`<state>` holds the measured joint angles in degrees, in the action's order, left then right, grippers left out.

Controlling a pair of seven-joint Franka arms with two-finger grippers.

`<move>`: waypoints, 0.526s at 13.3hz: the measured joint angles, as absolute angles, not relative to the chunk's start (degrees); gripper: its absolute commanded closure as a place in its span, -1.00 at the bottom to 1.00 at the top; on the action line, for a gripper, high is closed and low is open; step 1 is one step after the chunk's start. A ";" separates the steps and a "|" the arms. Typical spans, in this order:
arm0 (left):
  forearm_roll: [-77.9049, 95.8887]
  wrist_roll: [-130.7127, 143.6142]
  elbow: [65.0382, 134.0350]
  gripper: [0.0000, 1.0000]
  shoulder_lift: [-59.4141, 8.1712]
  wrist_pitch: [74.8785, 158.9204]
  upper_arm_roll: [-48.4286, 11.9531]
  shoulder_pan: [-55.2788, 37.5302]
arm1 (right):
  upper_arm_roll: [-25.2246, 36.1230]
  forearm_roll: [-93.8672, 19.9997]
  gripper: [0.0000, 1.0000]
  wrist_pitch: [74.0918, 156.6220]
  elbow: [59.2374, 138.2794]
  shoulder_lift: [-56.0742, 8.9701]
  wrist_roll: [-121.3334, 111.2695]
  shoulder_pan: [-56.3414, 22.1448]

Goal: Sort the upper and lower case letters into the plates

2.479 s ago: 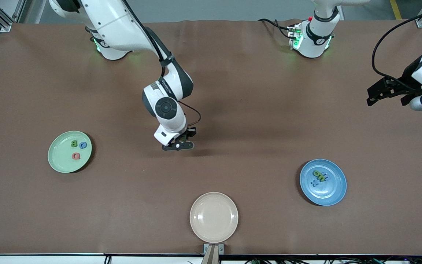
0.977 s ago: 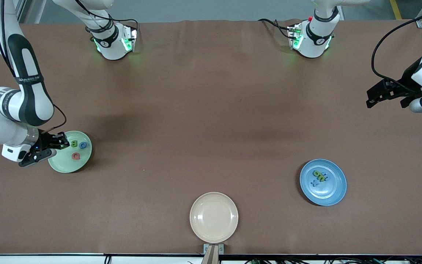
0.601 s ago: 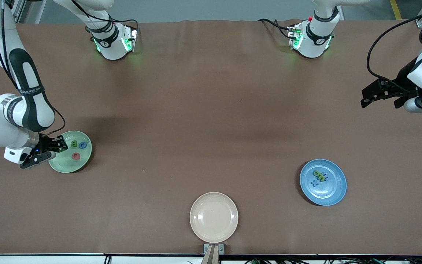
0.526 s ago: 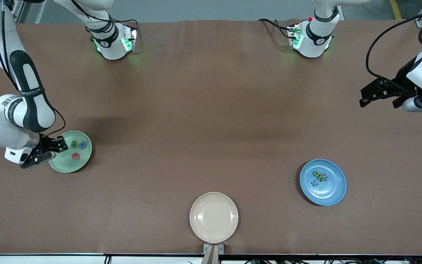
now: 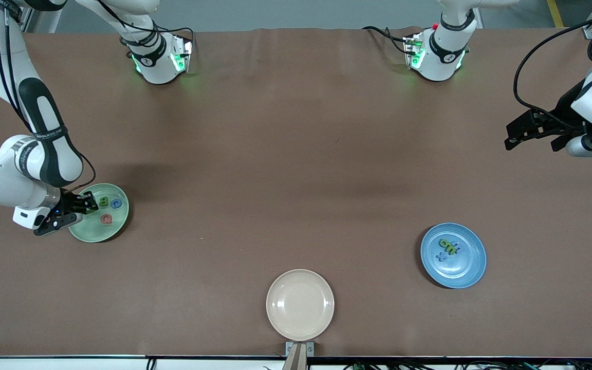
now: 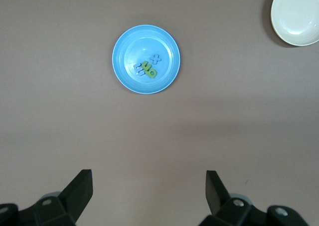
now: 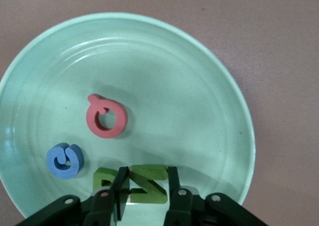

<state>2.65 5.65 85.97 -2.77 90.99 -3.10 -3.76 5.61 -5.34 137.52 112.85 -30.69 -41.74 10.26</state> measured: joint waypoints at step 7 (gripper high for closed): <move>0.42 7.45 85.53 -1.00 -3.09 89.63 -3.03 -3.70 | 4.62 -5.30 -0.88 121.76 110.65 -18.70 -21.02 7.02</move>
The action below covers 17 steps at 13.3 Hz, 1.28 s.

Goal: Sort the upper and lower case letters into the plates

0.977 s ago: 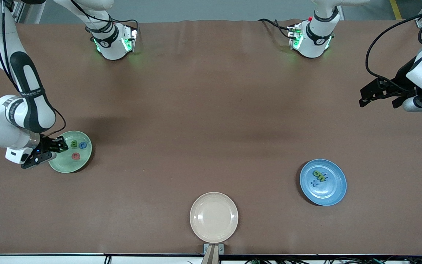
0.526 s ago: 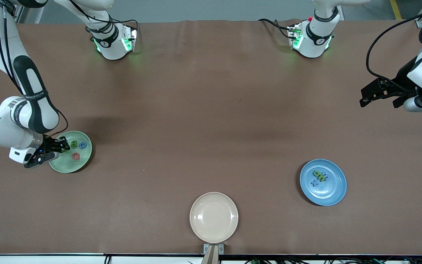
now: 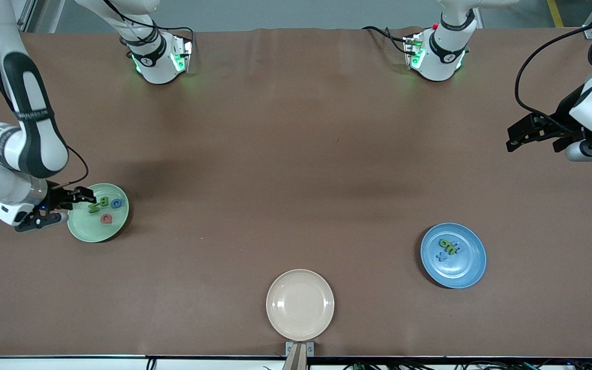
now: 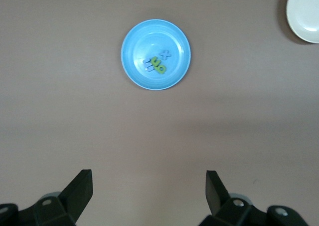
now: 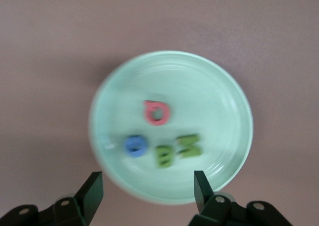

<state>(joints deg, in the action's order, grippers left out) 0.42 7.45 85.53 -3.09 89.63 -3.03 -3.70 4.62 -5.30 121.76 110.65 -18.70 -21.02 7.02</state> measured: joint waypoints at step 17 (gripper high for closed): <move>0.12 9.29 92.05 -1.00 4.17 88.21 -4.24 -2.66 | 4.65 -2.95 -1.00 87.79 83.14 -3.28 3.28 2.98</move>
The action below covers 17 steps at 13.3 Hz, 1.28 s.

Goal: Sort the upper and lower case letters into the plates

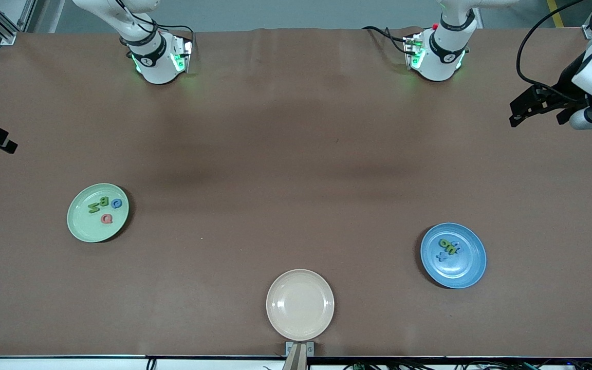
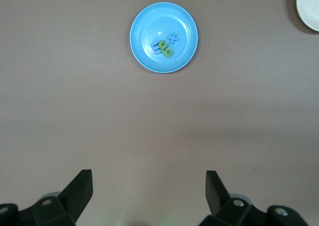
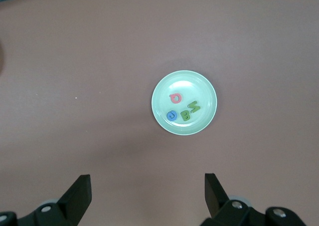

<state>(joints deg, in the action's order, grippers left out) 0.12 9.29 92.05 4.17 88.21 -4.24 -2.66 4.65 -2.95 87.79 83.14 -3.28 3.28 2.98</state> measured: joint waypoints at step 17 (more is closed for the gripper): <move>0.12 9.24 92.07 -1.00 4.22 88.33 -4.10 -2.06 | 4.20 -2.94 -1.00 87.59 80.00 -3.52 3.28 2.80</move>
